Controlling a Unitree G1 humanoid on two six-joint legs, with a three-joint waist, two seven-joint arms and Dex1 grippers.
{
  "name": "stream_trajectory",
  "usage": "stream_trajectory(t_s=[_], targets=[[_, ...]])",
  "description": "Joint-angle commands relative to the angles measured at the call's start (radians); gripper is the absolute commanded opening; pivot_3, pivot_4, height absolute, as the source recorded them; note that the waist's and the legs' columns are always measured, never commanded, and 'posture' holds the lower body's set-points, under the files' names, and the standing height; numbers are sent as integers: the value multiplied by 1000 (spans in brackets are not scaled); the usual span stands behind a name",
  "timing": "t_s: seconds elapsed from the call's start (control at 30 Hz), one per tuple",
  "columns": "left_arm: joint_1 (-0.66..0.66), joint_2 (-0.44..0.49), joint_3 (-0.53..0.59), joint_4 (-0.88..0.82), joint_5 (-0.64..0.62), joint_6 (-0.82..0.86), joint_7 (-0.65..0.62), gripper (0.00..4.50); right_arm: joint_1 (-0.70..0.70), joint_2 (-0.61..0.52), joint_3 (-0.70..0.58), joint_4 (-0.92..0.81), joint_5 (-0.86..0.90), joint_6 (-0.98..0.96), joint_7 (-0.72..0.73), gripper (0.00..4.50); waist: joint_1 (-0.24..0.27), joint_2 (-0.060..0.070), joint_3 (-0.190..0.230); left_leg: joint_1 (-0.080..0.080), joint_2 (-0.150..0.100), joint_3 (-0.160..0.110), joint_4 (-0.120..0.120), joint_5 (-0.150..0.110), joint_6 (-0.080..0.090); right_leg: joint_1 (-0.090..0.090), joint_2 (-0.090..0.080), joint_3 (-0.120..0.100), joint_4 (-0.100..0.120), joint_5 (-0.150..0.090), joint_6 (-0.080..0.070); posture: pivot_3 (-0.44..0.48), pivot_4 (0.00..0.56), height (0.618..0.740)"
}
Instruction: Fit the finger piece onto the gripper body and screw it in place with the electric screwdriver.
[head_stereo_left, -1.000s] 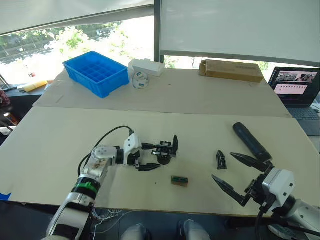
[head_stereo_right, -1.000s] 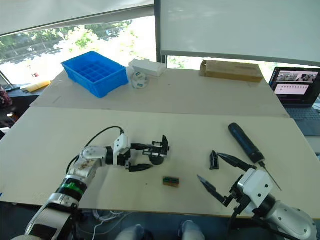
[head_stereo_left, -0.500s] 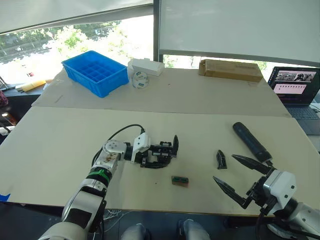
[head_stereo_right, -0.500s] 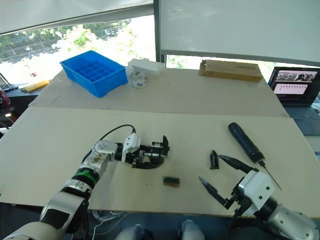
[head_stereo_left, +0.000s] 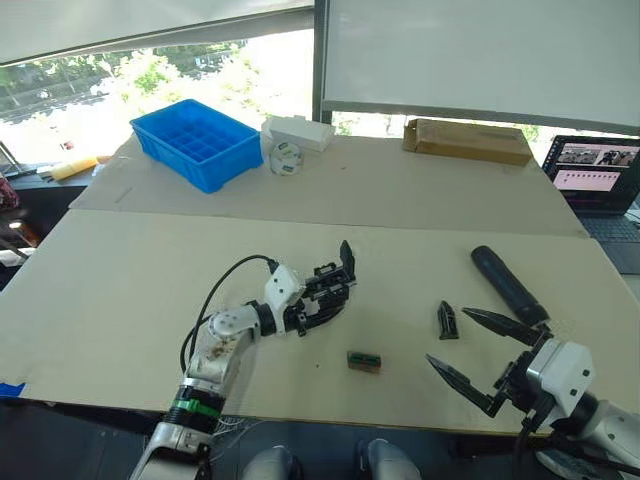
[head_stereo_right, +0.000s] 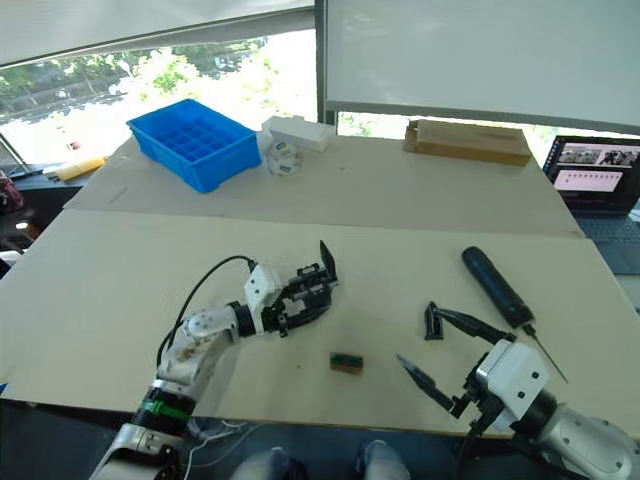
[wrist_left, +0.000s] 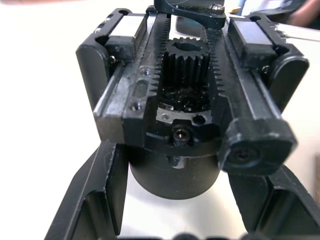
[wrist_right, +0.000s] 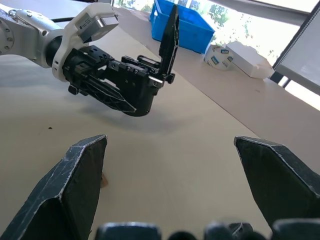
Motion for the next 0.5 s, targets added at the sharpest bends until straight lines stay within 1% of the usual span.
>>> stream_trajectory(t_s=[0.03, 0.2, 0.27, 0.4, 0.43, 0.5], targets=[[3, -35, -1, -69, 1, 42, 99, 2291, -10, -7, -7, -31, 21, 4, 6, 4500, 1, 0, 0, 0, 0, 0, 0, 0, 0, 0, 0, 0, 0, 0, 0, 0, 150, 740], [18, -38, -24, -64, 12, 59, 143, 2291, -13, -11, -23, -22, 28, 5, 17, 4500, 1, 0, 0, 0, 0, 0, 0, 0, 0, -1, 1, -1, 0, 0, 0, 0, 150, 740], [35, -16, -36, -41, 13, 45, 120, 2291, -14, -12, -29, -18, 29, 6, 19, 4500, 1, 0, 0, 0, 0, 0, 0, 0, 0, -1, 1, -1, 0, 0, 0, 0, 150, 740], [46, 20, -50, -57, -21, 83, 59, 2291, -11, -9, -33, -19, 29, 7, 17, 4500, 0, 0, 0, 0, 0, 1, 0, 0, 0, 0, 0, -1, 0, 0, 0, 0, 150, 740], [45, 35, -53, -58, -18, 70, 47, 3322, -10, -8, -33, -21, 29, 8, 16, 4500, -1, 0, 0, 1, 0, 1, 0, 0, 0, 0, 0, -1, 0, 0, 0, 0, 150, 740], [42, 58, -53, -53, -21, 62, 23, 4038, -8, -7, -34, -22, 29, 9, 15, 4500, -1, 0, 0, 1, 0, 1, 0, 0, 0, 0, 0, -1, 0, 0, 0, 0, 150, 740]])
